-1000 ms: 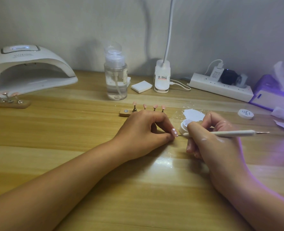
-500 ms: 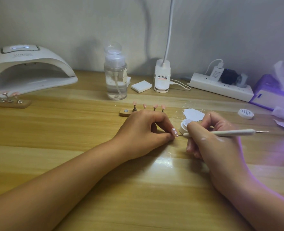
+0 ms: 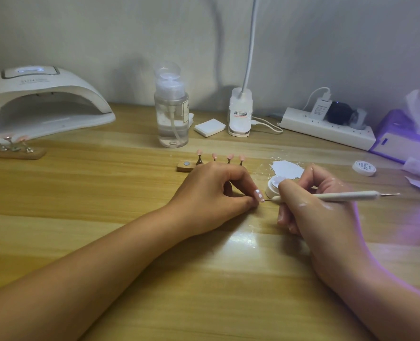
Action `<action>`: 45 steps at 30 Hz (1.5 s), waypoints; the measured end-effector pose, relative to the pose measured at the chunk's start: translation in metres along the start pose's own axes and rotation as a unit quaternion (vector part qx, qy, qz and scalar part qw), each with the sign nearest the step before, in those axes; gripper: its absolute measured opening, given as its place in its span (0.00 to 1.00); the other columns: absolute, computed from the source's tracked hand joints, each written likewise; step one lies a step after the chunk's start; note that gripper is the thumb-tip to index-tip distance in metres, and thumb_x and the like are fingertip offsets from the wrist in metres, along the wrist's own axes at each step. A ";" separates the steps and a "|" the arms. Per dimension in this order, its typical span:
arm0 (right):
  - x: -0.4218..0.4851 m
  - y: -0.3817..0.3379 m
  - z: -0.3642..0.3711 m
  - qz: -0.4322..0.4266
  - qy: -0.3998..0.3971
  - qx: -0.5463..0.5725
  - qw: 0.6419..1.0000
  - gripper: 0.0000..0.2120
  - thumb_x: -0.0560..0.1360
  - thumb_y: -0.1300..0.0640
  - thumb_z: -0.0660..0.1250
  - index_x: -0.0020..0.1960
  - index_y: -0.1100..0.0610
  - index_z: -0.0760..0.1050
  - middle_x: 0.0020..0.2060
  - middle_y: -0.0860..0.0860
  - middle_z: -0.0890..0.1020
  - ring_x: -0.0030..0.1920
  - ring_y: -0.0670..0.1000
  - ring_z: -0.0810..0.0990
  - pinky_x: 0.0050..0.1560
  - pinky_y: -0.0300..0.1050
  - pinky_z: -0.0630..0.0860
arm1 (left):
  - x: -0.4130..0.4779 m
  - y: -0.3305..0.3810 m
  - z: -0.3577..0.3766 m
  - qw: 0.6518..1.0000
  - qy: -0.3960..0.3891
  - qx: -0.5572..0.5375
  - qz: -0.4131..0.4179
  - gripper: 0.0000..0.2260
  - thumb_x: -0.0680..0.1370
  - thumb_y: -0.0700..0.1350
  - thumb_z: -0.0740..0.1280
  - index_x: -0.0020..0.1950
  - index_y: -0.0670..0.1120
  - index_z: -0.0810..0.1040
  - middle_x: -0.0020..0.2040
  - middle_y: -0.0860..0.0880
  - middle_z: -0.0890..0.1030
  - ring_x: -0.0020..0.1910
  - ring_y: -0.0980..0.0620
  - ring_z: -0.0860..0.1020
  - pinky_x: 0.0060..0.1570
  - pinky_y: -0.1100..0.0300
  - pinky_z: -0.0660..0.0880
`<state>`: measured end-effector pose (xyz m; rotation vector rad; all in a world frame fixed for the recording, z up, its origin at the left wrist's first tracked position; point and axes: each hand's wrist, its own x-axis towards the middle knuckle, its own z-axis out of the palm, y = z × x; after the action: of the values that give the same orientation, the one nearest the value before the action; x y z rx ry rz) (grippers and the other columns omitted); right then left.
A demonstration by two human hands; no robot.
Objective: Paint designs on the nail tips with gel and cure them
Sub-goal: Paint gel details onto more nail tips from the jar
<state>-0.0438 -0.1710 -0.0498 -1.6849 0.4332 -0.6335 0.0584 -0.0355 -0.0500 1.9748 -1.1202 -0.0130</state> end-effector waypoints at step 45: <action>0.001 0.001 0.000 -0.009 -0.011 0.001 1.000 0.14 0.70 0.62 0.66 0.29 0.53 0.66 0.20 0.55 0.75 0.22 0.50 0.65 0.21 0.38 0.61 | 0.000 -0.001 0.000 1.000 0.001 -0.001 -0.001 0.06 0.72 0.42 0.76 0.41 0.53 0.83 0.26 0.70 0.74 0.25 0.63 0.69 0.28 0.73 0.61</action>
<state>-0.0429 -0.1719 -0.0507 -1.6939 0.4029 -0.6280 0.0593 -0.0357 -0.0511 1.9734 -1.1170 -0.0140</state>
